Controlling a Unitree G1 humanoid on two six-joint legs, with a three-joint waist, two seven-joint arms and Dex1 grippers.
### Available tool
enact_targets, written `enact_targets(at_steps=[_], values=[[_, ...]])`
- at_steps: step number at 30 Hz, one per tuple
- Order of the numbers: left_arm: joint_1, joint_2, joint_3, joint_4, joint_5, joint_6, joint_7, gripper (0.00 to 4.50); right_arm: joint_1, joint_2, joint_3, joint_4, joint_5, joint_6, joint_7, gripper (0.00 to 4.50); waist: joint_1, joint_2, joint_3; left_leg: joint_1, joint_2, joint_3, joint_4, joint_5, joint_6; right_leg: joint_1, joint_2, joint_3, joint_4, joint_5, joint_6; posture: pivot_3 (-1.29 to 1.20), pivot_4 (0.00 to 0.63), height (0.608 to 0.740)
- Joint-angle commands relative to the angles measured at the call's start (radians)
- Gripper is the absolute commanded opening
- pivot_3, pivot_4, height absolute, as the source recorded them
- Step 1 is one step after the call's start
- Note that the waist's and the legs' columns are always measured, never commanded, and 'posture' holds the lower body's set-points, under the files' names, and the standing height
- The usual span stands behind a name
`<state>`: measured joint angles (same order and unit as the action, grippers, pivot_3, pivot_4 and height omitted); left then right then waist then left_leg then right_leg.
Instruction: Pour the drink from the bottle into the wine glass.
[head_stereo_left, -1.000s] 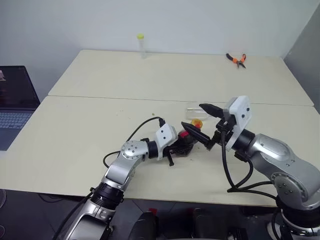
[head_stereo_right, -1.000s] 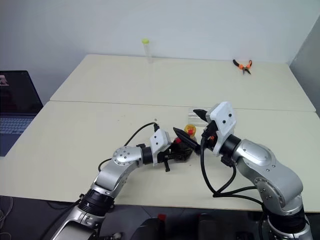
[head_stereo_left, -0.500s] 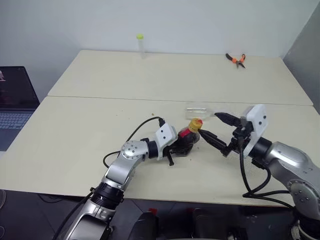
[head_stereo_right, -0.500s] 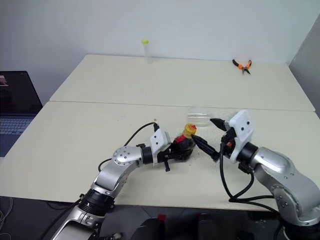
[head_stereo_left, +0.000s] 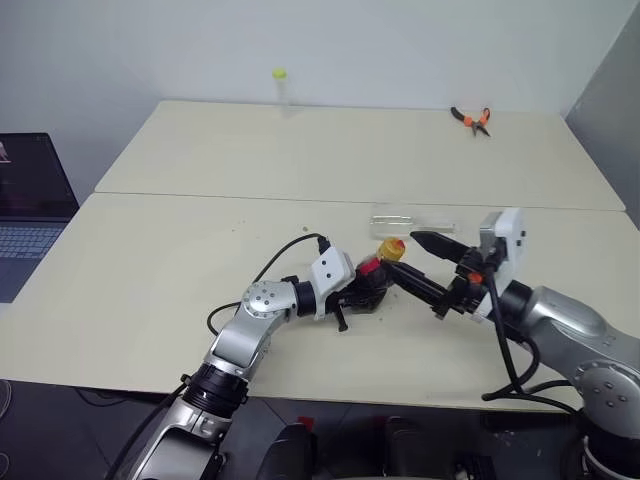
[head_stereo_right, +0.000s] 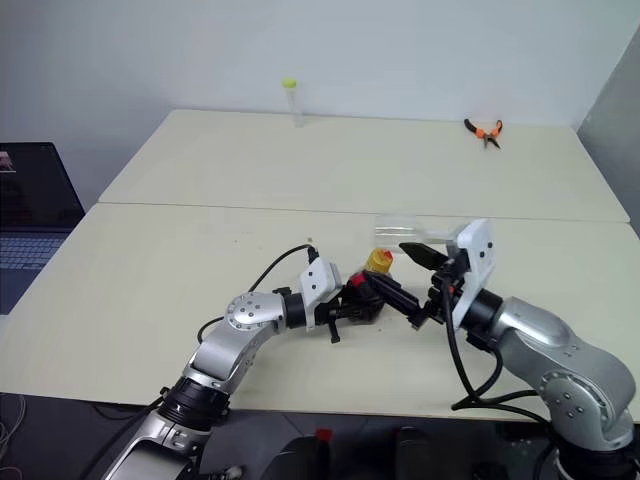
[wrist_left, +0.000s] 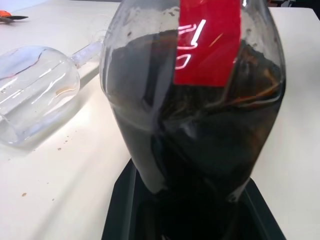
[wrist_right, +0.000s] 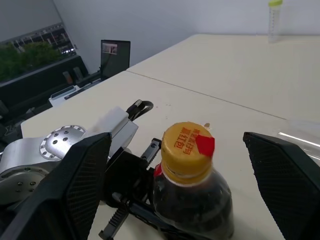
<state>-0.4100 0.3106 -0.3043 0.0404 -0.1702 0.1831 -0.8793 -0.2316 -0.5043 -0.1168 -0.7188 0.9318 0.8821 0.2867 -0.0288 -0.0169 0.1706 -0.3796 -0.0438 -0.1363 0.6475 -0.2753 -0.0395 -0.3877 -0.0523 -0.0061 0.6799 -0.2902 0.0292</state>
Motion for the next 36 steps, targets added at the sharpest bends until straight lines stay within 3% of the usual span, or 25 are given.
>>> enact_targets(at_steps=[1,8,9,11,19,30,34,36], values=[[-0.018,-0.004,0.015,-0.026,-0.004,-0.02,0.001,0.64,-0.03,0.01,0.017,0.009,-0.033,-0.02,-0.026,4.5,0.0,0.0,0.0,0.0,0.0,0.0,0.0,0.0,-0.001,0.0,0.0,0.0,0.0,0.0,0.0,0.0,0.15,0.74],[-0.016,-0.001,0.018,-0.03,-0.003,-0.018,0.003,0.64,-0.044,0.012,0.027,0.022,-0.045,-0.026,-0.01,4.5,0.0,0.0,0.0,0.0,0.0,0.0,0.0,0.001,-0.002,0.0,0.0,0.0,0.0,0.0,0.0,0.0,0.15,0.74],[-0.016,-0.002,0.018,-0.031,-0.004,-0.017,0.003,0.64,-0.044,0.009,0.032,0.022,-0.051,-0.027,-0.007,4.32,0.0,0.0,0.0,0.0,0.0,0.0,0.0,0.001,-0.002,0.0,0.0,0.0,0.0,0.0,0.0,0.0,0.15,0.74],[-0.016,-0.003,0.017,-0.033,-0.005,-0.015,0.004,0.64,-0.043,0.004,0.043,0.017,-0.063,-0.03,0.0,3.87,0.0,0.0,0.0,0.0,0.0,0.0,0.0,0.001,-0.002,0.0,0.0,0.0,0.0,0.0,0.0,0.0,0.15,0.74],[-0.017,-0.004,0.015,-0.034,-0.006,-0.015,0.002,0.64,-0.034,0.023,0.044,0.012,-0.066,-0.052,0.005,1.2,0.0,0.0,0.0,0.0,0.0,0.0,0.0,0.001,-0.002,0.0,0.0,0.0,0.0,0.0,0.0,0.0,0.15,0.74],[-0.01,-0.014,0.018,-0.036,-0.008,-0.021,0.011,0.64,0.034,0.108,-0.103,0.008,0.093,-0.094,-0.056,1.21,0.0,0.0,0.0,0.0,0.0,0.0,0.0,0.001,-0.002,0.0,0.0,0.0,0.0,0.0,0.0,0.0,0.15,0.74],[-0.013,-0.03,0.034,-0.038,-0.025,-0.027,0.02,0.64,0.101,0.045,-0.155,0.016,0.014,-0.125,-0.047,1.21,0.0,0.0,0.0,0.0,0.0,0.0,0.0,0.0,0.0,0.0,0.0,0.0,0.0,0.0,0.0,0.0,0.15,0.74],[-0.016,-0.042,0.048,-0.045,-0.044,-0.022,0.024,0.64,0.176,-0.01,-0.161,0.051,-0.115,-0.186,-0.021,1.21,0.002,0.0,0.0,0.0,0.0,0.0,0.0,0.0,0.0,0.0,0.0,0.0,0.0,0.0,0.0,0.0,0.15,0.74]])
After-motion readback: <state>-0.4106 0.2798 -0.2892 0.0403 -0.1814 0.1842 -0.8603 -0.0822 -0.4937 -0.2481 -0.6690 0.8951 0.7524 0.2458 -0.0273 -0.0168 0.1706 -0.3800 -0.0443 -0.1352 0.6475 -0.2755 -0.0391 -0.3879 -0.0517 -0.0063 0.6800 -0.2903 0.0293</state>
